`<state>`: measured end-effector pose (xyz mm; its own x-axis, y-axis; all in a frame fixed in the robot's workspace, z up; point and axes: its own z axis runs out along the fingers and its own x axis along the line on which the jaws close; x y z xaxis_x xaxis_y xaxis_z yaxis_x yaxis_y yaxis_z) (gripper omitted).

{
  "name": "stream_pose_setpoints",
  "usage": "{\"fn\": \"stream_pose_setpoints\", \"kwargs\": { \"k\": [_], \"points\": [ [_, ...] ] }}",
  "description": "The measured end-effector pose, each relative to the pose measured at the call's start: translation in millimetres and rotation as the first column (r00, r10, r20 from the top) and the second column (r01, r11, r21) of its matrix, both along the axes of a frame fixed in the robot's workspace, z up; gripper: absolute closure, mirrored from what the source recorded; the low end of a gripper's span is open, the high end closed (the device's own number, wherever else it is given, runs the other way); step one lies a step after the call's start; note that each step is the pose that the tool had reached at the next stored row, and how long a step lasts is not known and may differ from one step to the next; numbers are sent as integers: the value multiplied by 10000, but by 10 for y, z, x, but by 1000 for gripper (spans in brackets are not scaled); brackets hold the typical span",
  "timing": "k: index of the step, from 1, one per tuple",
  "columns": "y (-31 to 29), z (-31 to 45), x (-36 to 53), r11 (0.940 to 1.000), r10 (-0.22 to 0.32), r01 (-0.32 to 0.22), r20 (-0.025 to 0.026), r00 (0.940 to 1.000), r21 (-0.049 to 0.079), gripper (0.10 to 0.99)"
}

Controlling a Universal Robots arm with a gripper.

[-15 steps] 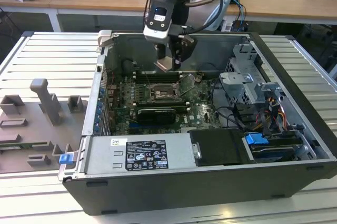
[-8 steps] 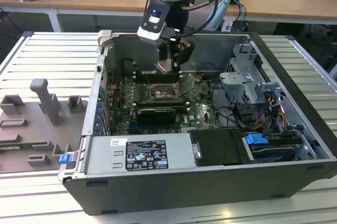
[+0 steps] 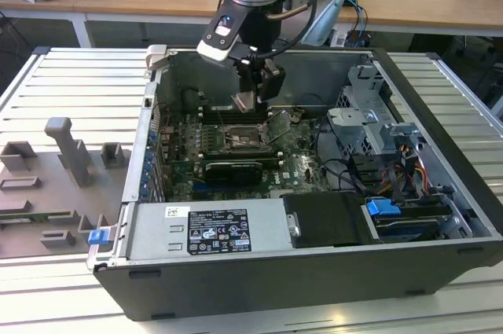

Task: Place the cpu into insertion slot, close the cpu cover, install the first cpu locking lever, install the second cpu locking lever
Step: 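Place the cpu into insertion slot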

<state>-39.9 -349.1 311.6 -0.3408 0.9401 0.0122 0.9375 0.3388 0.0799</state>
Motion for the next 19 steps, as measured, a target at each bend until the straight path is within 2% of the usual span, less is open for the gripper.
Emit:
{"fn": "stream_pose_setpoints", "kwargs": {
  "k": [5, 14, 18, 19],
  "points": [
    [1, -20, 0, 9975, -701, 701, -1, 9975, -1, 545],
    [4, -50, 0, 9842, -1768, 1768, -1, 9842, 0, 545],
    [5, -66, 0, 9719, -2353, 2353, 0, 9719, 0, 545],
    [5, -73, 0, 9631, -2692, 2692, -1, 9631, -1, 545]
  ]
}}
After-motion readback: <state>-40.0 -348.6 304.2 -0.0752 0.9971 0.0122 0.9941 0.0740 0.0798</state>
